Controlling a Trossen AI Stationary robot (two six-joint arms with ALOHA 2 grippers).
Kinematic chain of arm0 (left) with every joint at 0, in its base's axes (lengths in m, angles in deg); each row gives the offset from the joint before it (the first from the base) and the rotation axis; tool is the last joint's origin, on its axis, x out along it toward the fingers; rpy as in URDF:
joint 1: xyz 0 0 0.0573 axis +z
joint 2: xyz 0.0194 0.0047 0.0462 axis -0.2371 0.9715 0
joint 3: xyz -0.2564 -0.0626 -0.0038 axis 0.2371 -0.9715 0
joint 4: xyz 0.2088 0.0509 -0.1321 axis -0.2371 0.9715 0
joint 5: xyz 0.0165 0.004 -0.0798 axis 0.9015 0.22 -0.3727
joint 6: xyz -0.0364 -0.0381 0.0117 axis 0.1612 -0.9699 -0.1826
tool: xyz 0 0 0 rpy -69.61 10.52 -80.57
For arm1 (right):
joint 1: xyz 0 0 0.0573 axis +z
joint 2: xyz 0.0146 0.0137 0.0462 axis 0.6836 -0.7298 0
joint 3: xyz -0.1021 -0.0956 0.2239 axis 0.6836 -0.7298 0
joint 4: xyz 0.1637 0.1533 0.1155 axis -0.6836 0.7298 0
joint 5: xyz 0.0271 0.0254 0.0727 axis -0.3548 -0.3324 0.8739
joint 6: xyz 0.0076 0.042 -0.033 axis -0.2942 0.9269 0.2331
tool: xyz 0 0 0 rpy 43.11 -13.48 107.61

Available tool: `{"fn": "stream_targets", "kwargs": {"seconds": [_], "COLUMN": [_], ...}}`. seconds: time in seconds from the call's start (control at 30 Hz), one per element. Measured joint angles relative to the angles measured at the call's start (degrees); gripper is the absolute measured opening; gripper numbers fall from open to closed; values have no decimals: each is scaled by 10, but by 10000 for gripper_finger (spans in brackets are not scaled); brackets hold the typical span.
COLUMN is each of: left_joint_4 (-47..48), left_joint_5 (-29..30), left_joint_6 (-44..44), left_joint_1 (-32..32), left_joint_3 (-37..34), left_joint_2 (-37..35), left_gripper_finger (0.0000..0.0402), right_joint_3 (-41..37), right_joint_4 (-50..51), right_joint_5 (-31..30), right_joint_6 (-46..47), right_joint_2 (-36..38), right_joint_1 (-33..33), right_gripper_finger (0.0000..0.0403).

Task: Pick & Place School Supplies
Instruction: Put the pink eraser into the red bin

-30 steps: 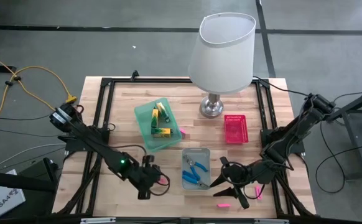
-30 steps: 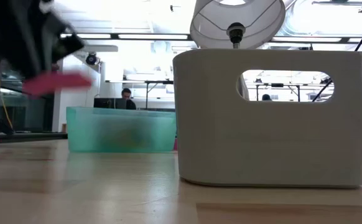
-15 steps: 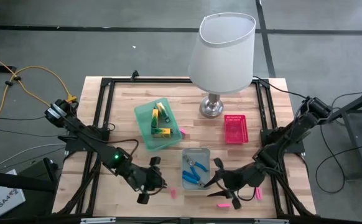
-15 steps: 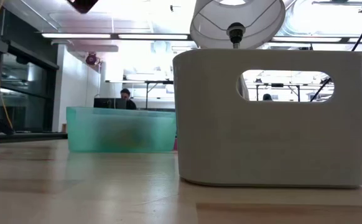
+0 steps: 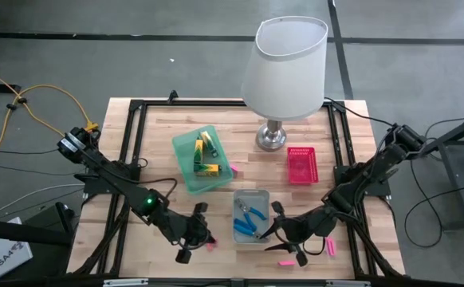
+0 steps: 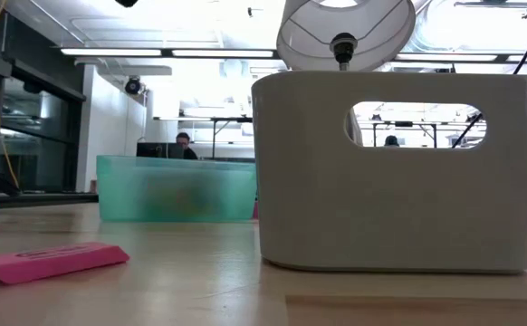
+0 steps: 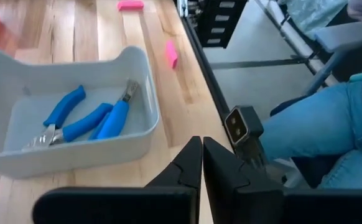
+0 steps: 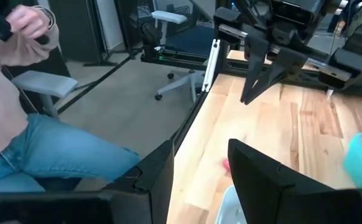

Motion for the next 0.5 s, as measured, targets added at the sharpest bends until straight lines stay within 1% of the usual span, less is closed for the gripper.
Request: {"fn": "stream_targets", "kwargs": {"seconds": [0.2,0.3,0.4,0.5], "left_joint_4": [36,40,49,62], "left_joint_5": [0,0,4,5], "left_joint_6": [-40,-44,-78,-131], "left_joint_1": [0,0,0,0], "left_joint_3": [0,0,0,0], "left_joint_2": [0,0,0,5], "left_gripper_finger": [2,3,16,43], "right_joint_3": [0,0,0,0], "right_joint_4": [4,4,5,10], "right_joint_5": [1,1,1,1], "right_joint_6": [21,25,34,42], "right_joint_2": [0,0,0,0], "right_joint_1": [1,1,1,1], "right_gripper_finger": [144,144,144,144]}}
